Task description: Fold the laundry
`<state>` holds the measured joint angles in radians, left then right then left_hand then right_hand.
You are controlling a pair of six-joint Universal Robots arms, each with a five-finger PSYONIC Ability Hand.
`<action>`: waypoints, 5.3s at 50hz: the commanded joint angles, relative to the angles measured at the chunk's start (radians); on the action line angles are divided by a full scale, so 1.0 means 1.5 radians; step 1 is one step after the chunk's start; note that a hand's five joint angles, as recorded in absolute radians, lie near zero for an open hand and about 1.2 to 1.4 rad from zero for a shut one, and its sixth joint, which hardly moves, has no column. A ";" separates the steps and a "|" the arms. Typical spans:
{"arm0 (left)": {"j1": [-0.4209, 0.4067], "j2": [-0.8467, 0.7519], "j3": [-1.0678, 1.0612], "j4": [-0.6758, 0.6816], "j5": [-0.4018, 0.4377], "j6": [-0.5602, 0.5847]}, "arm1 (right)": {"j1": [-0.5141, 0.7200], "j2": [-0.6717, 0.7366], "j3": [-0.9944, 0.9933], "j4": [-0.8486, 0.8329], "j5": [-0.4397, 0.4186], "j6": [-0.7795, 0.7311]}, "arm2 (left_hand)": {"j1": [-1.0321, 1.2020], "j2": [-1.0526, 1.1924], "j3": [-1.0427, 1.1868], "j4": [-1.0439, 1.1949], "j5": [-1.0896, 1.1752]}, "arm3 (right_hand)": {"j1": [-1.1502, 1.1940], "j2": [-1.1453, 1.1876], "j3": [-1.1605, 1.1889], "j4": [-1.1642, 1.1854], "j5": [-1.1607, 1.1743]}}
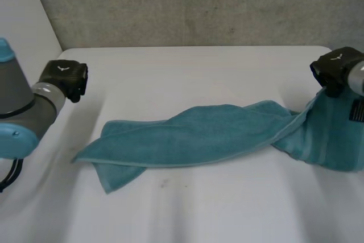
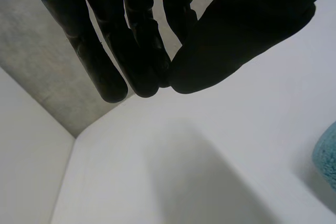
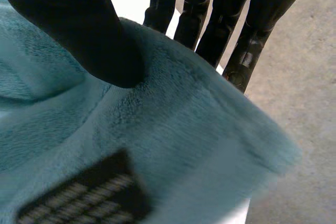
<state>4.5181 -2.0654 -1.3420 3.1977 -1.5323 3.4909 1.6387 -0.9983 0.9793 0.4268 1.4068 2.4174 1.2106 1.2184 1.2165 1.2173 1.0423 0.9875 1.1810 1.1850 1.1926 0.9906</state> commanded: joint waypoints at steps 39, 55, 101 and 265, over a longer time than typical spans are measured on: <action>-0.028 0.120 -0.352 0.115 -0.057 -0.054 | 0.054 -0.055 0.136 -0.136 0.047 0.069 | -0.334 -0.339 -0.338 -0.339 -0.338 | 0.272 0.143 0.141 0.136 0.154; -0.031 0.100 -0.345 0.116 -0.052 -0.055 | 0.026 -0.056 0.153 -0.158 0.048 0.069 | 0.124 0.119 0.120 0.119 0.120 | 0.272 0.143 0.141 0.136 0.154; 0.039 0.055 0.058 -0.119 0.019 -0.030 | -0.027 -0.065 -0.011 0.050 -0.031 -0.052 | 0.124 0.119 0.120 0.119 0.120 | 0.272 0.143 0.141 0.136 0.154; -0.027 0.082 -0.197 0.221 -0.019 -0.025 | -0.178 -0.079 0.325 -0.226 -0.148 0.065 | -0.691 -0.696 -0.695 -0.695 -0.695 | -0.277 -0.406 -0.409 -0.414 -0.396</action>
<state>4.4839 -1.9820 -1.5874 3.5814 -1.5605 3.5554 1.4427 -1.1492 1.4514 0.0802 1.2964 2.5182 0.1782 0.1647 0.1667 0.1669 0.0295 0.3481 0.3994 0.4072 0.4048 0.2198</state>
